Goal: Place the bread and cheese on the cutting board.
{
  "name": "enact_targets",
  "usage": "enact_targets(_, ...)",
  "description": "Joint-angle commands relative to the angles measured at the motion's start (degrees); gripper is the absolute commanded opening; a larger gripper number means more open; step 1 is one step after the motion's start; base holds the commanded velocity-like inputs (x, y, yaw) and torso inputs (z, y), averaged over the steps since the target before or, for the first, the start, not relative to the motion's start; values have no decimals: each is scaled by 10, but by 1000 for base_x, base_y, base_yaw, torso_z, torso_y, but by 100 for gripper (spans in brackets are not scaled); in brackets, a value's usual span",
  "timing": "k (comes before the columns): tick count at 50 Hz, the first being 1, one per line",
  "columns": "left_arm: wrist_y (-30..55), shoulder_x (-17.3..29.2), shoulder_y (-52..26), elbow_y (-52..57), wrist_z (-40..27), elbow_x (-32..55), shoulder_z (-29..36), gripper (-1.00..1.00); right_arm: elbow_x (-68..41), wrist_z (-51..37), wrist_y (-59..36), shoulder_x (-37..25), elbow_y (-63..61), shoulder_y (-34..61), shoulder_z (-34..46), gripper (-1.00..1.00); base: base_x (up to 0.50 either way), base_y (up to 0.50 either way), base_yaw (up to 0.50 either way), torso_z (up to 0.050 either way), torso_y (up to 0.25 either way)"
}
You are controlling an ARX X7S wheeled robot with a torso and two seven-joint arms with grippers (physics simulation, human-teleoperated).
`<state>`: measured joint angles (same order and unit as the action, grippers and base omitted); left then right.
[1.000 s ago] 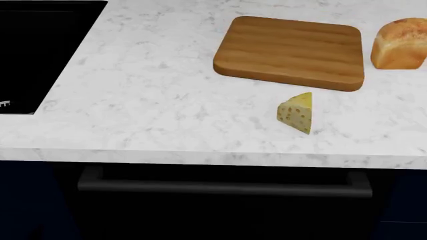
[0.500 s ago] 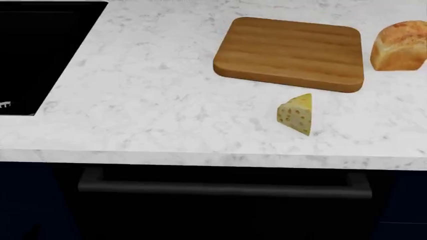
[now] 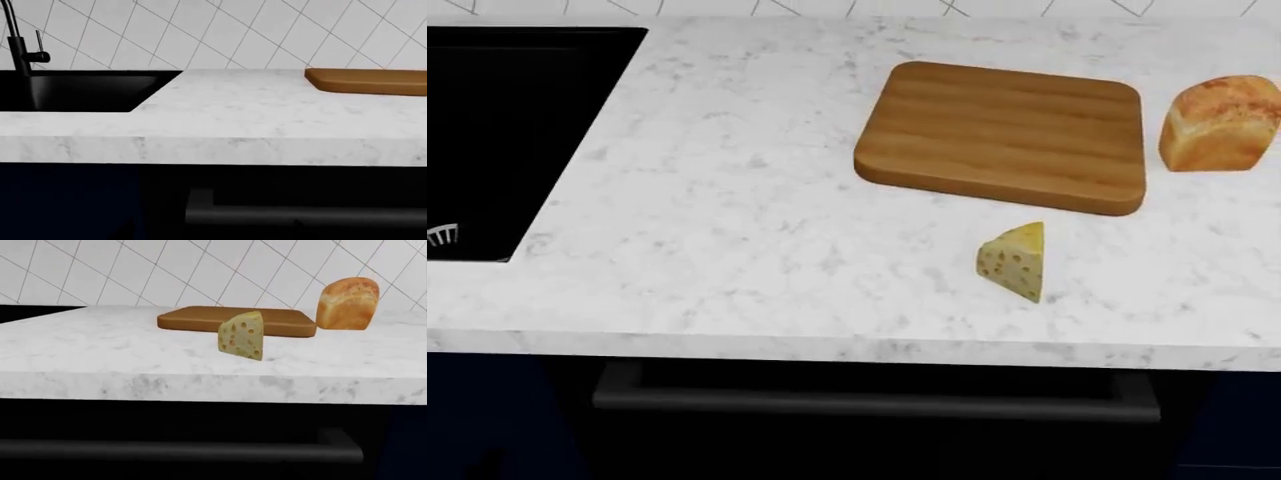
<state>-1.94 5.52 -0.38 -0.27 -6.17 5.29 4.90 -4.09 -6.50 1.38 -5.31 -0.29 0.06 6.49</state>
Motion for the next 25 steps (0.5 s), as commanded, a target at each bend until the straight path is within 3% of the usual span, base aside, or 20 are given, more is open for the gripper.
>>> enact_targets(1,83,7,19,82,-27,41,-2,100,-29,-29,-90,-7,-88,14,-9,100,0,0,0,0,0)
enact_targets(3,203,15,8,246,-42,60,0,100,-45,-31,-193,-21,-191,34,-12,100,0,0,0,0,0)
enact_targets(4,222,21,4,261,-43,58,6,100,-48,-32,-206,-23,-200,37,-12,100,0,0,0,0,0)
enact_targets(5,308,40,-82,347,-90,114,5,100,-106,-65,-292,-32,-286,123,-15,100,0,0,0,0,0)
enact_targets(6,394,-46,-86,433,-4,28,-27,100,-116,-66,-378,-26,-372,140,-21,100,0,0,0,0,0)
enact_targets(7,480,-49,-85,491,26,-20,-18,100,-106,-65,-457,-22,-404,128,-14,100,0,0,0,0,0)
enact_targets(8,536,-46,-82,486,20,-19,-12,100,-100,-66,-441,-22,-392,124,-10,100,0,0,0,0,0)
enact_targets(13,513,-46,-83,466,-20,4,18,100,-91,-60,-388,-8,-342,124,20,100,0,0,0,0,0)
enact_targets(18,600,-37,-140,507,-35,26,22,100,-97,-74,-473,-19,-388,169,24,100,0,0,0,0,0)
enact_targets(25,605,-26,-119,499,-39,43,-5,100,-113,-86,-535,-34,-430,136,10,100,0,0,0,0,0)
